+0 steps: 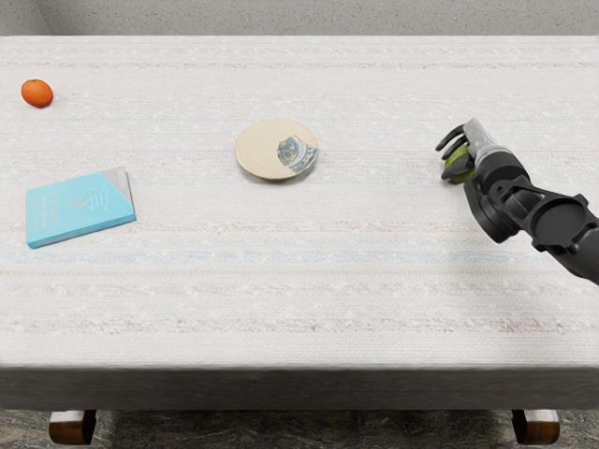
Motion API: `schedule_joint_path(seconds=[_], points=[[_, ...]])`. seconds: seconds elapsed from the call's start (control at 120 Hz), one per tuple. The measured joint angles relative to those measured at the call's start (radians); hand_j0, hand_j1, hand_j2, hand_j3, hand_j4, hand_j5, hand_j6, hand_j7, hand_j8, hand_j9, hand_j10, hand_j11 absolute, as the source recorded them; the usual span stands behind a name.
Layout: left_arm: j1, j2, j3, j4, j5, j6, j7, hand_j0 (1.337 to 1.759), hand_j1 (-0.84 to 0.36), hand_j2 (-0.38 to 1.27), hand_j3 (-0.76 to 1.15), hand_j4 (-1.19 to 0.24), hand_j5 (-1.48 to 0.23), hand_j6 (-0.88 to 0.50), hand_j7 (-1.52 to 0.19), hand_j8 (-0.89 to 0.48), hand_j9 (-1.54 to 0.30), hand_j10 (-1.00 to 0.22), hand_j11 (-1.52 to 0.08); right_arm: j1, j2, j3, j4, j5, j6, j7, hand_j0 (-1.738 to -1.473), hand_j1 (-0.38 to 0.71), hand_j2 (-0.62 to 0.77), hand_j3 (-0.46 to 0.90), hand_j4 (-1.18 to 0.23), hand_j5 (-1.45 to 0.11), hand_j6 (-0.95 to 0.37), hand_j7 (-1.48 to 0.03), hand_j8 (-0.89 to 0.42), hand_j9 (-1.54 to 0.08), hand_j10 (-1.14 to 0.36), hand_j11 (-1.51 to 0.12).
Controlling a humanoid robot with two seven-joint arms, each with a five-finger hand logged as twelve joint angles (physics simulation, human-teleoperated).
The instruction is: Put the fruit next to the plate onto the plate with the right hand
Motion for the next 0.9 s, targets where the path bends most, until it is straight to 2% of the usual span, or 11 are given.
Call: schedule_joint_path(seconds=[0.092,0.267,0.425,0.458,0.483,0.525,0.608,0.617,0.65,0.675,0.9], points=[[-0.001,0.0,0.0,0.0,0.0,0.0,0.0,1.658,0.35,0.0,0.0,0.0,0.0,0.0,0.0,0.0,0.0,0.0,0.0,-0.003,-0.005,-0.001,0.0,0.012,0.002,0.0,-1.648,0.35,0.37,0.0,-0.84,-0.95,-0.81,-1.03,-0.39,-1.0,-0.37,-1.05],[-0.001,0.0,0.0,0.0,0.0,0.0,0.0,1.658,0.35,0.0,0.0,0.0,0.0,0.0,0.0,0.0,0.0,0.0,0.0,-0.007,-0.007,-0.003,-0.001,0.023,0.003,-0.001,-1.646,0.29,0.25,0.0,-0.86,-1.0,-0.83,-1.07,-0.42,-1.05,-0.42,-1.11],[0.0,0.0,0.0,0.0,0.0,0.0,0.0,1.658,0.35,0.0,0.0,0.0,0.0,0.0,0.0,0.0,0.0,0.0,0.0,-0.009,-0.007,-0.007,-0.008,0.037,0.003,-0.001,-1.646,0.28,0.25,0.0,-0.87,-1.03,-0.84,-1.09,-0.46,-1.08,-0.44,-1.14],[0.0,0.0,0.0,0.0,0.0,0.0,0.0,1.658,0.35,0.0,0.0,0.0,0.0,0.0,0.0,0.0,0.0,0.0,0.0,-0.008,-0.007,-0.008,-0.01,0.042,0.004,-0.001,-1.645,0.31,0.33,0.0,-0.87,-1.04,-0.85,-1.1,-0.45,-1.09,-0.44,-1.15],[0.0,0.0,0.0,0.0,0.0,0.0,0.0,1.658,0.35,0.0,0.0,0.0,0.0,0.0,0.0,0.0,0.0,0.0,0.0,-0.007,-0.007,-0.009,-0.011,0.046,0.004,-0.002,-1.645,0.31,0.26,0.0,-0.88,-1.05,-0.85,-1.1,-0.46,-1.09,-0.44,-1.16],[0.0,0.0,0.0,0.0,0.0,0.0,0.0,1.658,0.35,0.0,0.0,0.0,0.0,0.0,0.0,0.0,0.0,0.0,0.0,-0.004,-0.005,-0.009,-0.013,0.051,0.004,-0.002,-1.644,0.32,0.27,0.0,-0.87,-1.07,-0.86,-1.11,-0.47,-1.1,-0.44,-1.16],[0.0,0.0,0.0,0.0,0.0,0.0,0.0,1.658,0.35,0.0,0.0,0.0,0.0,0.0,0.0,0.0,0.0,0.0,0.0,0.018,0.008,-0.006,-0.014,0.057,0.003,-0.002,-1.643,0.3,0.08,0.0,-0.87,-1.09,-0.86,-1.12,-0.48,-1.12,-0.43,-1.17],[0.0,0.0,0.0,0.0,0.0,0.0,0.0,1.658,0.35,0.0,0.0,0.0,0.0,0.0,0.0,0.0,0.0,0.0,0.0,0.021,0.011,-0.006,-0.015,0.058,0.004,-0.002,-1.643,0.29,0.02,0.0,-0.87,-1.1,-0.86,-1.12,-0.48,-1.12,-0.43,-1.17],[0.0,0.0,0.0,0.0,0.0,0.0,0.0,1.658,0.35,0.0,0.0,0.0,0.0,0.0,0.0,0.0,0.0,0.0,0.0,0.031,0.021,-0.005,-0.015,0.059,0.004,-0.002,-1.643,0.31,0.06,0.0,-0.87,-1.1,-0.86,-1.12,-0.47,-1.12,-0.42,-1.17],[0.0,0.0,0.001,0.0,0.0,0.0,0.0,1.658,0.35,0.0,0.0,0.0,0.0,0.0,0.0,0.0,0.0,0.0,0.0,0.039,0.028,-0.005,-0.015,0.06,0.004,-0.002,-1.643,0.3,0.02,0.0,-0.87,-1.11,-0.86,-1.12,-0.46,-1.12,-0.42,-1.17],[0.0,0.0,0.001,0.0,0.0,0.0,0.0,1.658,0.35,0.0,0.0,0.0,0.0,0.0,0.0,0.0,0.0,0.0,0.0,0.101,0.095,-0.004,-0.015,0.075,0.022,-0.002,-1.642,0.29,0.0,0.0,-0.87,-1.14,-0.87,-1.13,-0.47,-1.14,-0.41,-1.17]])
